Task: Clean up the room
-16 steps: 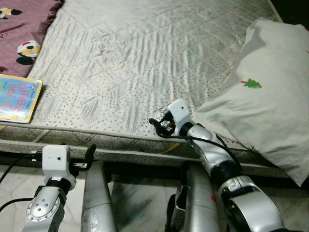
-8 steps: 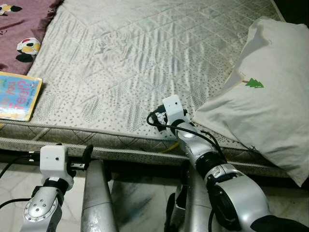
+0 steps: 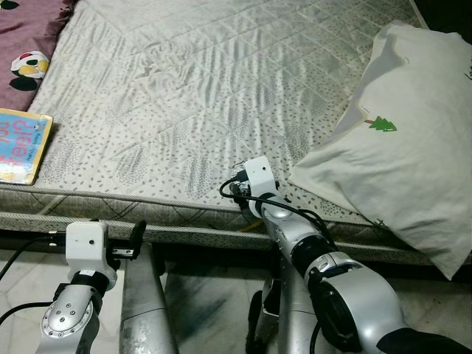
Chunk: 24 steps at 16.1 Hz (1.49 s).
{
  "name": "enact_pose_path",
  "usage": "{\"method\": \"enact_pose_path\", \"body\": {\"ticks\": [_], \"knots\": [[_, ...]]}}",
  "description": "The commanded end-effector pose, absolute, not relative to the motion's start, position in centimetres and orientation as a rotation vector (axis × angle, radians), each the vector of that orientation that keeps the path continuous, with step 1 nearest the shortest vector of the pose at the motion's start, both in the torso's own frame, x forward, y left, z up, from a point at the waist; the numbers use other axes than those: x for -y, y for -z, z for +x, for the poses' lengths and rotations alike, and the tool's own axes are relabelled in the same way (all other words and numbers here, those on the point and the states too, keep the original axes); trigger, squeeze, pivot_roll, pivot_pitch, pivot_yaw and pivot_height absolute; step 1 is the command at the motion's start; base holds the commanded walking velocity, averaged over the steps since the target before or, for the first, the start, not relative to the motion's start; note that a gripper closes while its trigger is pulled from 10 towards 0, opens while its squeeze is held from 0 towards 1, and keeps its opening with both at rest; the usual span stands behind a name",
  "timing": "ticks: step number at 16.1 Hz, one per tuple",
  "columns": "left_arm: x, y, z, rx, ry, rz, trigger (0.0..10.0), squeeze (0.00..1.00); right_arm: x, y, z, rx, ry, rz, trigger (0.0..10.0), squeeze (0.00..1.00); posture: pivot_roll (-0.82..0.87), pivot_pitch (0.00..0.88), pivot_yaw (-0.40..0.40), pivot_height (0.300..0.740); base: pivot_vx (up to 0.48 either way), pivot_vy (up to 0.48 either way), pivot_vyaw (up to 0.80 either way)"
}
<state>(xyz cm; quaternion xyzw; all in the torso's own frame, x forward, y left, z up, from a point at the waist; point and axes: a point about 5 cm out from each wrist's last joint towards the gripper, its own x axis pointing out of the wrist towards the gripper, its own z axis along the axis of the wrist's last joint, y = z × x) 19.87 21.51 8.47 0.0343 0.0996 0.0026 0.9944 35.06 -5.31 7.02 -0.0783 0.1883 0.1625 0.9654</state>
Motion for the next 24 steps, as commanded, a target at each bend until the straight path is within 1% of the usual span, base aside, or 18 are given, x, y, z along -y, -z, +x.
{"method": "enact_pose_path", "body": {"ticks": [1, 10, 13, 19, 22, 24], "knots": [[-21.4, -8.4, 19.6, -0.205, -0.007, 0.076, 10.0, 0.00, 5.3, -6.6, 34.8, -0.407, -0.319, -0.137, 0.0, 0.00, 0.18, 0.238, -0.113, 0.541, 0.000, 0.000, 0.00], [-21.4, -8.5, 20.0, -0.200, -0.005, 0.083, 10.0, 0.00, 5.4, -6.7, 34.9, -0.406, -0.303, -0.066, 0.0, 0.00, 0.18, 0.236, -0.108, 0.541, 0.000, 0.000, 0.00], [-21.4, -8.5, 20.1, -0.199, -0.004, 0.083, 10.0, 0.00, 5.6, -6.7, 35.0, -0.399, -0.295, -0.090, 0.0, 0.00, 0.18, 0.234, -0.111, 0.541, 0.000, 0.000, 0.00], [-21.2, -8.4, 20.2, -0.196, -0.003, 0.085, 10.0, 0.00, 6.1, -6.9, 35.2, -0.382, -0.284, -0.061, 0.0, 0.00, 0.18, 0.221, -0.114, 0.541, 0.000, 0.000, 0.00], [-21.1, -8.4, 20.4, -0.192, -0.002, 0.083, 10.0, 0.00, 6.8, -7.8, 35.7, -0.329, -0.267, -0.019, 0.0, 0.00, 0.18, 0.206, -0.113, 0.541, 0.000, 0.000, 0.00], [-20.9, -8.2, 20.8, -0.186, 0.005, 0.077, 10.0, 0.00, 8.4, -8.5, 36.1, -0.260, -0.256, 0.015, 0.0, 0.00, 0.16, 0.177, -0.107, 0.541, 0.000, 0.000, 0.00]]}}
